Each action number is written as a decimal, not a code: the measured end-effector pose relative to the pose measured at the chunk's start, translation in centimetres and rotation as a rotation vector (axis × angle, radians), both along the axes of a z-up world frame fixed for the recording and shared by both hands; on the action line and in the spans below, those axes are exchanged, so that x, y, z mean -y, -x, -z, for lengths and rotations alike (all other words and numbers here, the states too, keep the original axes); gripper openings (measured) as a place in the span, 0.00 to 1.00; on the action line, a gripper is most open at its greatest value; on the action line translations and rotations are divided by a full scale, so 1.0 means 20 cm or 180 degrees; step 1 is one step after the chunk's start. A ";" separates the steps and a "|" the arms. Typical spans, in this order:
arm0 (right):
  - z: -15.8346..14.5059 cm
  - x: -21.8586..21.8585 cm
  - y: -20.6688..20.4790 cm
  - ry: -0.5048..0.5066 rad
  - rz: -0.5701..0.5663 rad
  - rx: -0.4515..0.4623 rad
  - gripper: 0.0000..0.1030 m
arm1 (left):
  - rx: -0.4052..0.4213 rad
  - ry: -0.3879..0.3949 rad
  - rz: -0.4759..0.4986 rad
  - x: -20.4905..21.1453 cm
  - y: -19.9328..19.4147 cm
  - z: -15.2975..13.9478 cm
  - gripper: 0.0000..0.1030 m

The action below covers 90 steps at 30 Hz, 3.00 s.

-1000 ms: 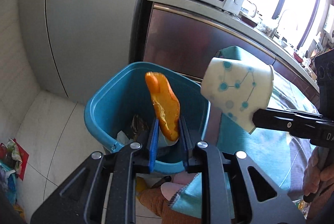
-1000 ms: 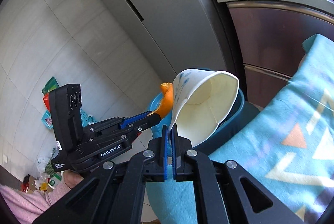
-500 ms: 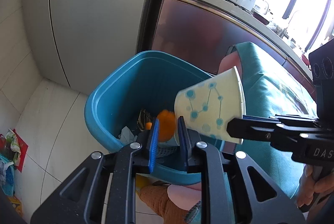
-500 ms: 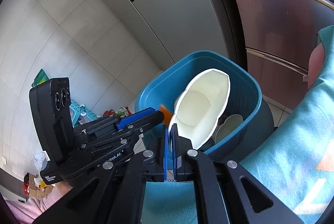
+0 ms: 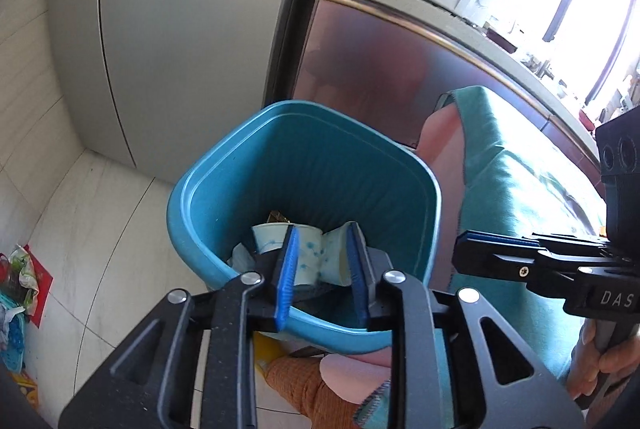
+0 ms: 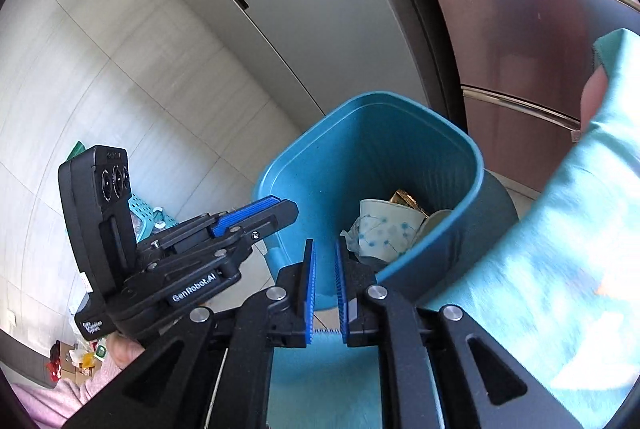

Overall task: Collect trash
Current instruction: 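Move both open grippers back over the table toward the wrappers, then grasp the clear plastic packet with the left gripper while the right gripper grasps the gold wrapper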

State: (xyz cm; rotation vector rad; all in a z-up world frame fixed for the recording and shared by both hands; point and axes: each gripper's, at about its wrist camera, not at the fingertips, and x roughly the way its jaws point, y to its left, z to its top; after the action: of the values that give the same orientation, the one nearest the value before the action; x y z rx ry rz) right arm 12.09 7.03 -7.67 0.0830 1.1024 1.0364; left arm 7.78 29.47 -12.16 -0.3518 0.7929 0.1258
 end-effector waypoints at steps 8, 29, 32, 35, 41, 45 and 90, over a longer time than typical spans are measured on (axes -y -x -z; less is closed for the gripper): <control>-0.12 0.20 0.05 -0.0190 0.0070 0.0217 0.17 | 0.0297 -0.0093 0.0187 0.14 0.07 -0.14 0.40; -0.30 1.30 0.23 -0.0390 0.1473 0.0591 0.26 | 0.0664 -0.0115 0.1584 1.05 0.04 -0.34 0.49; -0.27 1.47 0.27 -0.0374 0.1728 0.0587 0.26 | 0.0652 -0.0087 0.1809 1.20 0.05 -0.33 0.49; -0.26 1.63 0.33 -0.0371 0.1977 0.0590 0.26 | 0.0634 -0.0050 0.2060 1.37 0.06 -0.32 0.49; -0.23 1.92 0.41 -0.0335 0.2453 0.0580 0.32 | 0.0605 0.0002 0.2578 1.68 0.08 -0.31 0.52; -0.20 2.10 0.47 -0.0290 0.2770 0.0564 0.35 | 0.0567 0.0005 0.2882 1.87 0.10 -0.30 0.54; 0.06 2.41 0.57 -0.0754 0.3190 0.0110 0.22 | -0.0152 0.0441 0.3470 2.48 -0.01 -0.15 0.21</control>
State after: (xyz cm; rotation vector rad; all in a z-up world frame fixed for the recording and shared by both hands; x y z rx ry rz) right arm 0.73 -41.25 -8.82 0.7275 0.7380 0.2479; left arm 7.90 -20.12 -9.21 -0.0097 0.9496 -0.9464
